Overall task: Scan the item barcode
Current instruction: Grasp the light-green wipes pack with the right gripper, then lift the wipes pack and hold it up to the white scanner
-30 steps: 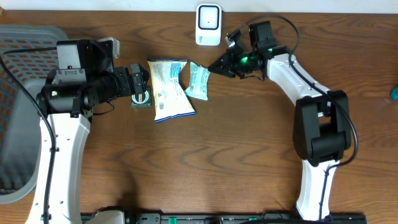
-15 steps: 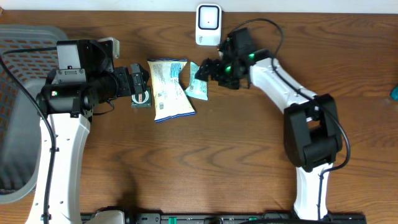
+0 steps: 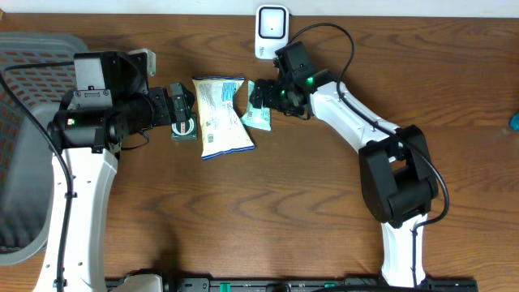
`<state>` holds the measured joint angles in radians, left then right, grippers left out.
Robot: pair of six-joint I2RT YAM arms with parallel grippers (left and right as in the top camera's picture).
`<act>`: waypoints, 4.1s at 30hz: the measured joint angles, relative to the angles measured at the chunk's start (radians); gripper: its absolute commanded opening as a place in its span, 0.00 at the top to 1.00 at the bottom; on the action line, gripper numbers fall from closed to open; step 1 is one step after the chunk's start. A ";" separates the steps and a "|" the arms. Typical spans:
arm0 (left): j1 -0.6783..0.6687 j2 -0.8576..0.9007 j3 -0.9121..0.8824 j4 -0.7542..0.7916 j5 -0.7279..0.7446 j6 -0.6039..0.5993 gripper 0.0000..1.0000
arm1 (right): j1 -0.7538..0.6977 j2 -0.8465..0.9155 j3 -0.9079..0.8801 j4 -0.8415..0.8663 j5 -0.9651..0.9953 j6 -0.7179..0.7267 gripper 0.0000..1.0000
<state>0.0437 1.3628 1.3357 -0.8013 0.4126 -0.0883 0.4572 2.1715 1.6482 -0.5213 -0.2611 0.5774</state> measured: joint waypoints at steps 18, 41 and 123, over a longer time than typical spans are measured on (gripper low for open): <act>0.000 0.000 0.000 0.000 0.000 0.000 0.02 | -0.011 0.087 0.002 0.090 -0.084 0.016 0.14; 0.000 0.000 0.000 0.000 0.000 0.000 0.02 | -0.056 0.145 0.010 0.145 -0.314 -0.019 0.99; 0.000 0.000 0.000 0.000 0.000 0.000 0.02 | -0.053 -0.486 -0.021 -0.169 -0.156 -0.230 0.99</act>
<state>0.0437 1.3628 1.3357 -0.8013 0.4129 -0.0879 0.4046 1.6859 1.6272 -0.6903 -0.4175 0.3470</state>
